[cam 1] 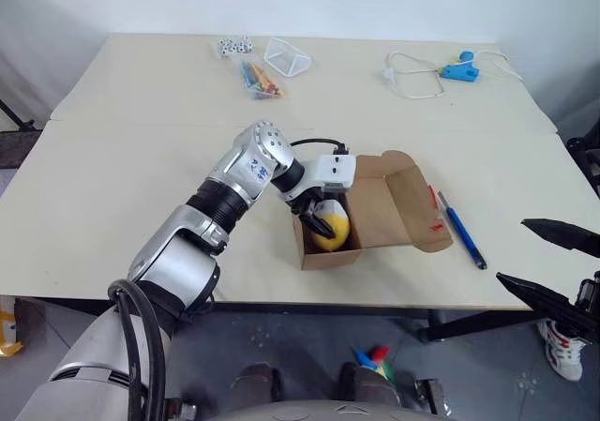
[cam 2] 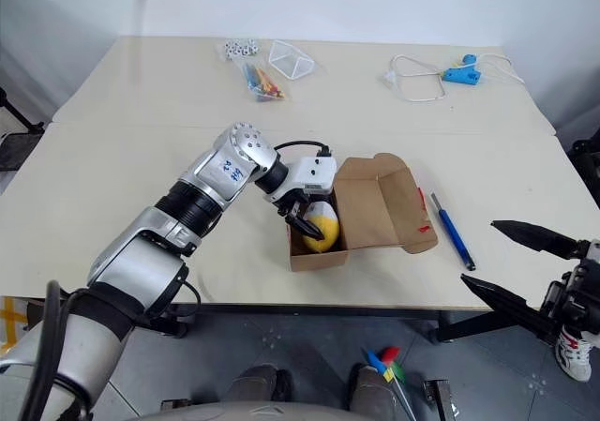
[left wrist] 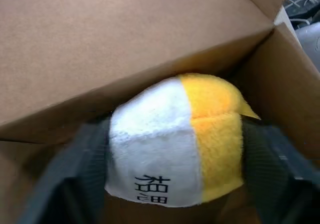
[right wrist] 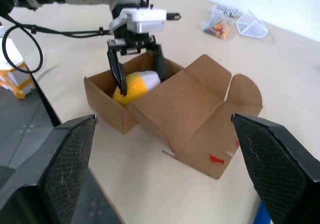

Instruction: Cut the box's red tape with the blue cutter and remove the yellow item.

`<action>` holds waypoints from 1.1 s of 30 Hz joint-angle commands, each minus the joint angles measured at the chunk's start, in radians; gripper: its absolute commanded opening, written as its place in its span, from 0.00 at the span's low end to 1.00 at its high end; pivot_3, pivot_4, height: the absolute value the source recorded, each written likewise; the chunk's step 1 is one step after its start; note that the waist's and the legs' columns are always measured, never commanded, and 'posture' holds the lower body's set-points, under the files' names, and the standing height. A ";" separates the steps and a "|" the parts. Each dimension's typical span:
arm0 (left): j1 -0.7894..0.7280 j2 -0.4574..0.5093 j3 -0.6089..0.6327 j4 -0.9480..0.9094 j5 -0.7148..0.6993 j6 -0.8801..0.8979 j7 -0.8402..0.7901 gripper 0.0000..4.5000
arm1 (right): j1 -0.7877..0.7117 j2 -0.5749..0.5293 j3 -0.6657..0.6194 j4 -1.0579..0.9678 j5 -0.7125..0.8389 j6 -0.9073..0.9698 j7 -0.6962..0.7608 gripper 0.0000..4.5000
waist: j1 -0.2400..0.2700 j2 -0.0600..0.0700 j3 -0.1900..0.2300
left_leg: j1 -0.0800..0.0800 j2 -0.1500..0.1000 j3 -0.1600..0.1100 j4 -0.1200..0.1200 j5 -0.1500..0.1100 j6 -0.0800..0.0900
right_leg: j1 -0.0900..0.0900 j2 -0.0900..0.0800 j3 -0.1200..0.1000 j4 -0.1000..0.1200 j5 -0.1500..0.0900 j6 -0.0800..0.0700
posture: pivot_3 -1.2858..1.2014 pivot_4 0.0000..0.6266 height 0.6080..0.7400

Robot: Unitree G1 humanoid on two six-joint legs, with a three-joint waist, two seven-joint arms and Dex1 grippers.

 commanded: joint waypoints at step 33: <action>-0.035 0.256 0.515 -0.328 -0.093 0.647 0.521 0.02 | -0.826 -0.252 0.558 0.880 -0.123 -0.145 0.449 1.00 | -0.052 0.003 0.001 | 0.004 0.001 -0.001 -0.002 0.001 -0.001 | 0.002 0.001 0.000 0.003 0.000 0.000 | 0.52 0.24 1.00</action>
